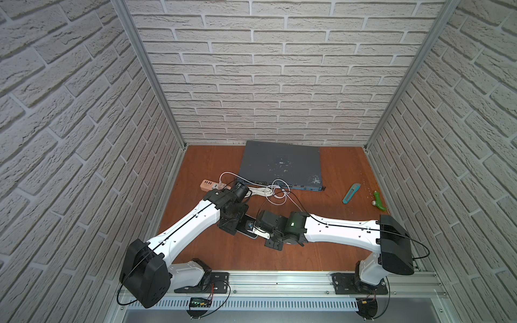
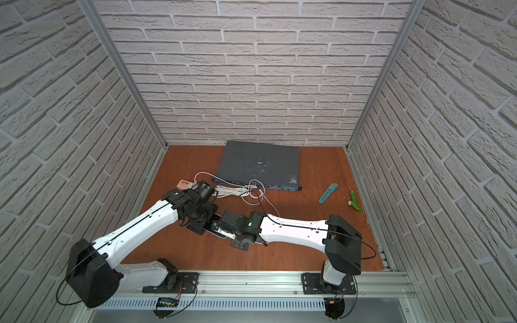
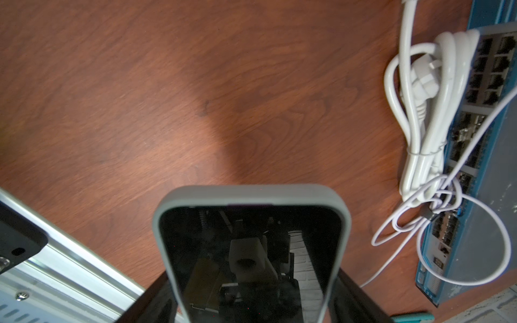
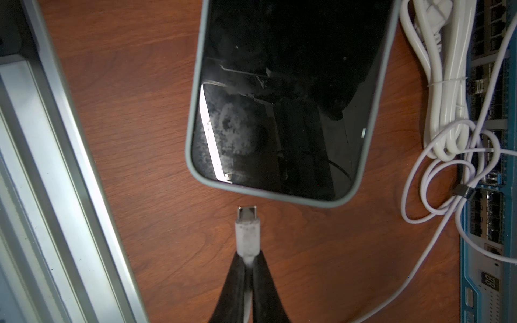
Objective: Plug the charging cable into the phone
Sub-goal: Insert the charging cable into the phone.
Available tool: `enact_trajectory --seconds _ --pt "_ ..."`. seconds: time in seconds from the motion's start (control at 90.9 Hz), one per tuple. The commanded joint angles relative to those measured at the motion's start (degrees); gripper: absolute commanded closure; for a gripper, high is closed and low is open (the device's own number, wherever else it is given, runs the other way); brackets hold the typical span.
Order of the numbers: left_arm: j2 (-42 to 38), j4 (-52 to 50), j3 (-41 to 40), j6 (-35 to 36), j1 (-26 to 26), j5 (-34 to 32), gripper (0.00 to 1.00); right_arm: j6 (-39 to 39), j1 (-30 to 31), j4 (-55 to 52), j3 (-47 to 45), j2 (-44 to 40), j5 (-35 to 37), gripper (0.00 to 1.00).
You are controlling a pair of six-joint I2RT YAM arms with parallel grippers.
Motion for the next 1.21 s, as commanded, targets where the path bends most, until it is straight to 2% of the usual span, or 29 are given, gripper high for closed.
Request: enact_trajectory --seconds 0.0,0.957,1.199 --pt "-0.7 -0.8 0.2 -0.3 -0.1 0.0 1.00 0.4 0.4 0.5 1.4 0.2 0.3 0.97" --pt "0.2 -0.8 1.1 -1.0 -2.2 -1.2 1.00 0.9 0.3 1.8 1.3 0.9 2.3 0.97" --pt "-0.8 -1.8 1.0 -1.6 -2.1 -2.6 1.00 1.5 0.4 0.7 -0.1 -1.3 2.5 0.97"
